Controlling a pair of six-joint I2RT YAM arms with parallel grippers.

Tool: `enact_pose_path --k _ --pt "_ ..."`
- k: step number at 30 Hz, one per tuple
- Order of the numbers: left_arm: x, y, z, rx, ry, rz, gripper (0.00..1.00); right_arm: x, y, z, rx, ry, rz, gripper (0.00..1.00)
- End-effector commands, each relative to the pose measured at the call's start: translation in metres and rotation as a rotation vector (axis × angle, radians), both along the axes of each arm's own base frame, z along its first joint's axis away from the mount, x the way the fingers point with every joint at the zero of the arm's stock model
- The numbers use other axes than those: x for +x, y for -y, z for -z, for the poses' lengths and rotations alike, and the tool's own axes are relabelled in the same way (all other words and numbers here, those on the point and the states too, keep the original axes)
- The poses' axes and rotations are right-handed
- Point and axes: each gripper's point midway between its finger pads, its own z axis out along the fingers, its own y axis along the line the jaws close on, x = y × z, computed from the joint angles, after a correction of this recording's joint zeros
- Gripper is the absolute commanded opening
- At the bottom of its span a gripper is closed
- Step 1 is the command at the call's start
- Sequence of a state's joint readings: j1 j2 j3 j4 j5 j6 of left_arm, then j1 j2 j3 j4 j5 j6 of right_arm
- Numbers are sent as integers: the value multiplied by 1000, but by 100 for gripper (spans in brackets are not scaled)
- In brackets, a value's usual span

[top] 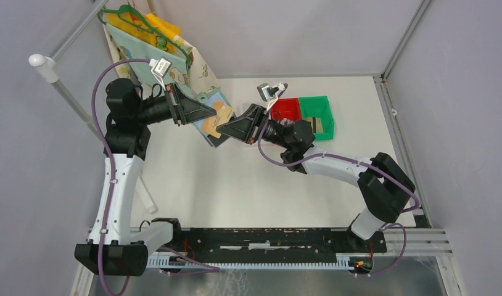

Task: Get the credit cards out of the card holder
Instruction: Remove the credit card from the card holder, then place the credit card in the storage box.

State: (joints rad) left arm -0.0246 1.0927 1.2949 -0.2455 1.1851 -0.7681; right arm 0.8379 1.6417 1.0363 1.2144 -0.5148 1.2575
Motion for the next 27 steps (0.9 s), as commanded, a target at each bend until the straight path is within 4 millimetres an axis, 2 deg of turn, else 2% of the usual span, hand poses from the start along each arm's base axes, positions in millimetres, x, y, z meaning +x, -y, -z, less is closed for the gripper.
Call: enact_pose_path --k 1,11,13,16,20,22,27 --pt "-14 1 -34 -29 99 38 13 -11 17 -18 67 50 14 0" --pt "-11 1 -51 -43 157 10 11 -22 26 1 52 36 -23 0" --pt "-11 0 -53 -38 177 11 10 -23 35 10 25 38 -22 0" --pt "-8 -1 -50 -7 222 6 8 -16 56 34 -69 28 -3 0" --pt "-1 -4 -34 68 244 -14 5 20 93 84 -315 -3 100 0" --pt "1 -5 -25 97 256 -13 5 46 121 115 -466 -26 194 0" --pt "1 -7 -7 151 262 -8 5 112 195 165 -879 -27 461 0"
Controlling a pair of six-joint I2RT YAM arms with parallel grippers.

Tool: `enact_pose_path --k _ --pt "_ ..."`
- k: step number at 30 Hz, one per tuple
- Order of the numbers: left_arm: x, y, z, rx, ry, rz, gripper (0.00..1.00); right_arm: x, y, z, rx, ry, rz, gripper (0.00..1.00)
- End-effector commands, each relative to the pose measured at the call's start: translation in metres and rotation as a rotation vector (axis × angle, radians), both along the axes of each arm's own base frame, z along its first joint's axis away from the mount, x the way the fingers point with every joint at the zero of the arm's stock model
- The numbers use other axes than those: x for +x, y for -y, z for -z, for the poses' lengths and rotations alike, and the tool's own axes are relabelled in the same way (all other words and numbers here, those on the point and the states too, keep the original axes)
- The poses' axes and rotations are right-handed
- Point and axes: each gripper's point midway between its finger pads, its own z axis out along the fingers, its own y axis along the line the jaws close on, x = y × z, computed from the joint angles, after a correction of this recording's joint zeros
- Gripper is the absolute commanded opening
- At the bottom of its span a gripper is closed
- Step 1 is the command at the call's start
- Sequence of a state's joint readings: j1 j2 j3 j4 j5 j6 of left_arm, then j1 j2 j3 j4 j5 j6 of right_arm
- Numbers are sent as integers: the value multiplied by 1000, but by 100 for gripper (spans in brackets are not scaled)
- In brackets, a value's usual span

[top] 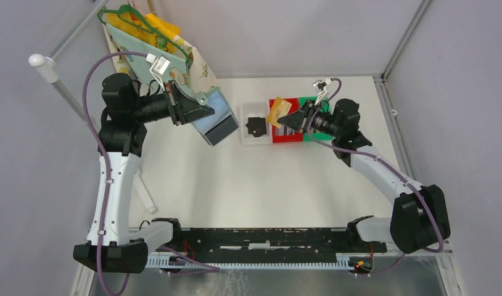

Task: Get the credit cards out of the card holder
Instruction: Place the credit card in the storage box.

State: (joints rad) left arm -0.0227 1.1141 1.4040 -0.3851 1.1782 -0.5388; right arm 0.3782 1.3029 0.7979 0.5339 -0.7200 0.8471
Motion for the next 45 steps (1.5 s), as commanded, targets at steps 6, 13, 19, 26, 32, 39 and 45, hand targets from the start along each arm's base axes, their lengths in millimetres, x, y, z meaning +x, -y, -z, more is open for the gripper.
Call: enact_pose_path --k 6,13,19,26,32,39,45 --pt "0 -4 16 100 74 15 6 80 120 83 -673 -87 331 0" --pt "-6 -5 22 115 78 26 6 126 170 113 -933 -161 497 0" --pt "-11 -5 26 125 72 39 5 157 184 127 -1026 -196 551 0" --pt "-19 -5 27 130 81 51 5 175 183 151 -1075 -241 517 0" --pt "-23 -4 26 130 84 66 6 168 157 186 -998 -297 382 0" --pt "-26 -5 26 129 89 70 6 161 150 202 -988 -330 318 9" --pt "-29 -4 26 123 79 85 6 166 172 168 -1058 -255 460 52"
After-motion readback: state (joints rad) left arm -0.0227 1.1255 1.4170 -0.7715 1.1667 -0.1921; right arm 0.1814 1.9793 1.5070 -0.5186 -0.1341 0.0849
